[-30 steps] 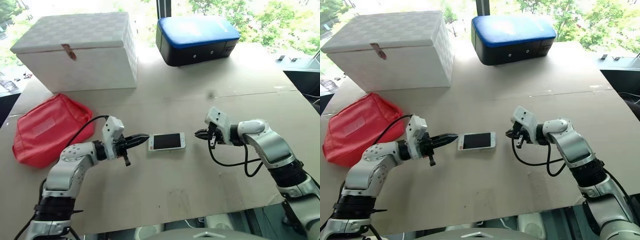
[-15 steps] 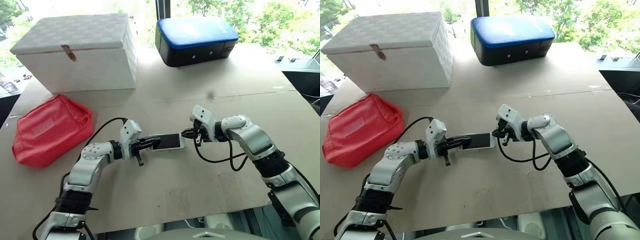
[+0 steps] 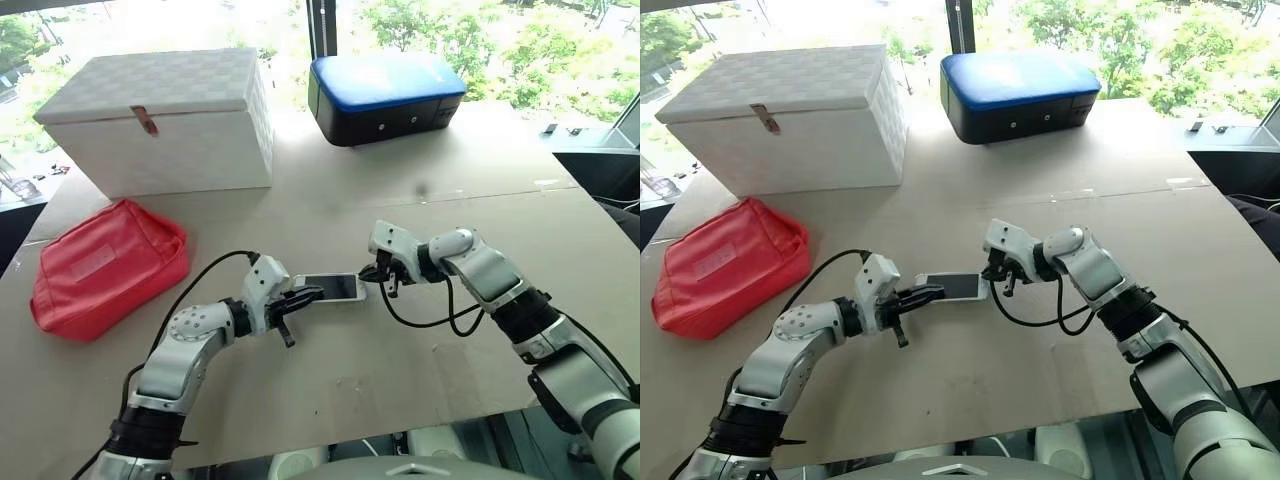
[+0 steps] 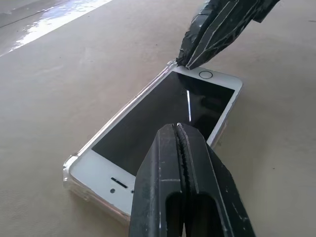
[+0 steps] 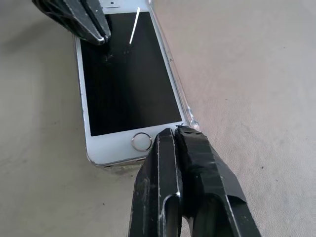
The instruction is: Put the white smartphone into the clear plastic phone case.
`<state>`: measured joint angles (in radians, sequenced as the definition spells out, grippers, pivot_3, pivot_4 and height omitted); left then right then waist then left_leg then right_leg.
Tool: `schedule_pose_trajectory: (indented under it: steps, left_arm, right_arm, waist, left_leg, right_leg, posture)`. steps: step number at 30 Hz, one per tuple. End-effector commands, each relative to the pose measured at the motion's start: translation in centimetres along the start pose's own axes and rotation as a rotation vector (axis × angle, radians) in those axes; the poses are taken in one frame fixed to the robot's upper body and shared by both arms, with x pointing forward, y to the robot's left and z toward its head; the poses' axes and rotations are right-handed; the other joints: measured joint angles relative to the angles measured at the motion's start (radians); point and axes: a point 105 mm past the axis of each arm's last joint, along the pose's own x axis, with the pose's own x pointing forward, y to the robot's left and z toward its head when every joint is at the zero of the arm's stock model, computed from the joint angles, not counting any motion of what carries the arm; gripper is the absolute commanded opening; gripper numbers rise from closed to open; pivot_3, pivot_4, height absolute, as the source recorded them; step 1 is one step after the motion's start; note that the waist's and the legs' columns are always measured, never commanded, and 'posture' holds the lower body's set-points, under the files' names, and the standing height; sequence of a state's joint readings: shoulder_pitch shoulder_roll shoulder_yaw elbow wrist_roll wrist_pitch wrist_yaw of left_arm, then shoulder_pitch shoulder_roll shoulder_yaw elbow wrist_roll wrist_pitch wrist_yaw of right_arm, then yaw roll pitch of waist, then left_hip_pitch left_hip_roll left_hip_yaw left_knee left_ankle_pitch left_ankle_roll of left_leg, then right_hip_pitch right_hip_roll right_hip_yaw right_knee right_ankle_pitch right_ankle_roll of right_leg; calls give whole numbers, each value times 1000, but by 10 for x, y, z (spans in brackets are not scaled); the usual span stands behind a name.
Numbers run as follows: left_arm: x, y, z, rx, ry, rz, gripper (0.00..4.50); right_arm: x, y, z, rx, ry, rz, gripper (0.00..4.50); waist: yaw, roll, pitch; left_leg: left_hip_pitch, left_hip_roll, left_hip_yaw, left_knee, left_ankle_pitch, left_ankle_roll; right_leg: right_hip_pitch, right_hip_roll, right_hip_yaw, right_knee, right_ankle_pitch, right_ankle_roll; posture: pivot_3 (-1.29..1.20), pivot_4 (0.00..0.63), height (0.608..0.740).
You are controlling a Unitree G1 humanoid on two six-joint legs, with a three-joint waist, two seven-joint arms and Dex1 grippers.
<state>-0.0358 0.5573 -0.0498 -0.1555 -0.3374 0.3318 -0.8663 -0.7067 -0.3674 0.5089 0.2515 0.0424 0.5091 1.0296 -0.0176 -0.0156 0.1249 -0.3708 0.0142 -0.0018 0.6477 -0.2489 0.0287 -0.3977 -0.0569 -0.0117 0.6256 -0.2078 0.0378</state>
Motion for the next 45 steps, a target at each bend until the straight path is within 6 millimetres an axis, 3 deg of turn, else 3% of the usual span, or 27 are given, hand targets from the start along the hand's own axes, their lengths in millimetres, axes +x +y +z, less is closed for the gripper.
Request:
schedule_pose_trajectory:
  steps: [1, 5, 8, 12, 15, 23, 28, 33, 36, 41, 45]
  left_arm:
    - [-1, -6, -13, -34, 41, -1, 19]
    - [-2, -7, -17, -40, 48, -1, 19]
    - [-3, -6, -20, -45, 53, -1, 19]
    - [-3, -1, -23, -46, 55, 4, 19]
    - [-2, 1, -25, -43, 55, 4, 19]
    - [-1, 6, -25, -26, 50, 5, 19]
    - [1, 8, -24, -16, 42, 15, 19]
    - [3, 8, -22, -10, 31, 29, 19]
    - [3, 7, -22, -9, 31, 32, 19]
    - [3, 9, -22, -6, 32, 34, 19]
    - [6, 11, -21, -3, 32, 31, 19]
  right_arm:
    - [10, 13, -42, 126, 78, 30, 0]
    - [-12, 10, -12, 85, -89, -6, 0]
    - [-35, 22, 14, 73, -216, 28, 0]
    - [-52, 40, 21, 55, -228, 62, 0]
    - [-46, 47, 20, 44, -206, 84, 0]
    - [-16, 41, 13, 52, -147, 113, 0]
    - [0, 31, -17, 65, 17, 110, 0]
    - [6, 23, -28, 118, 61, 119, 0]
    - [2, 26, -7, 155, -69, 172, 0]
    - [-25, 21, 46, 180, -345, 175, 0]
    - [-31, 13, 53, 183, -357, 121, 0]
  waist:
    - [0, 0, 0]
    - [3, 3, 2]
    - [6, 6, 5]
    - [8, 8, 7]
    - [5, 7, 7]
    - [5, 6, 11]
    - [5, 6, 11]
    - [2, 5, 10]
    - [1, 5, 9]
    - [4, 7, 13]
    - [6, 9, 14]
  left_leg:
    - [3, 0, 0, 0, 0, 0]
    - [3, 1, -1, -1, 0, 0]
    - [-4, 0, 0, -1, 0, 0]
    - [-18, -2, -1, 0, 0, 0]
    - [-18, -3, 0, 0, 0, 0]
    - [-17, -3, -1, 0, 0, 0]
    - [-16, -3, -1, 0, 0, 0]
    - [-8, -2, -3, 0, 0, 0]
    - [-8, -1, -5, 0, 0, 0]
    - [-11, -1, -4, 0, 0, 0]
    - [-17, -3, -5, -1, 0, 0]
  right_leg:
    - [2, 0, 0, 0, 0, 0]
    - [2, 0, 0, 0, 0, 0]
    - [-4, -1, 0, 0, 0, 0]
    - [-15, -1, 1, 0, 3, -4]
    - [-15, -2, 0, -1, 2, -4]
    - [-15, -1, 0, 0, 0, 0]
    - [-15, -1, 0, 0, 0, 0]
    - [-10, 0, 0, 1, 0, 0]
    - [-10, 0, -2, 1, 0, 0]
    - [-12, 0, -2, 1, 1, -1]
    - [-16, 0, -1, 0, 3, -5]
  posture:
    - [0, 150, 740]
    - [0, 150, 740]
    - [0, 150, 740]
    - [0, 150, 740]
    - [0, 150, 740]
    - [0, 150, 740]
    - [0, 150, 740]
    - [0, 150, 740]
    - [0, 150, 740]
    - [0, 150, 740]
    - [0, 150, 740]
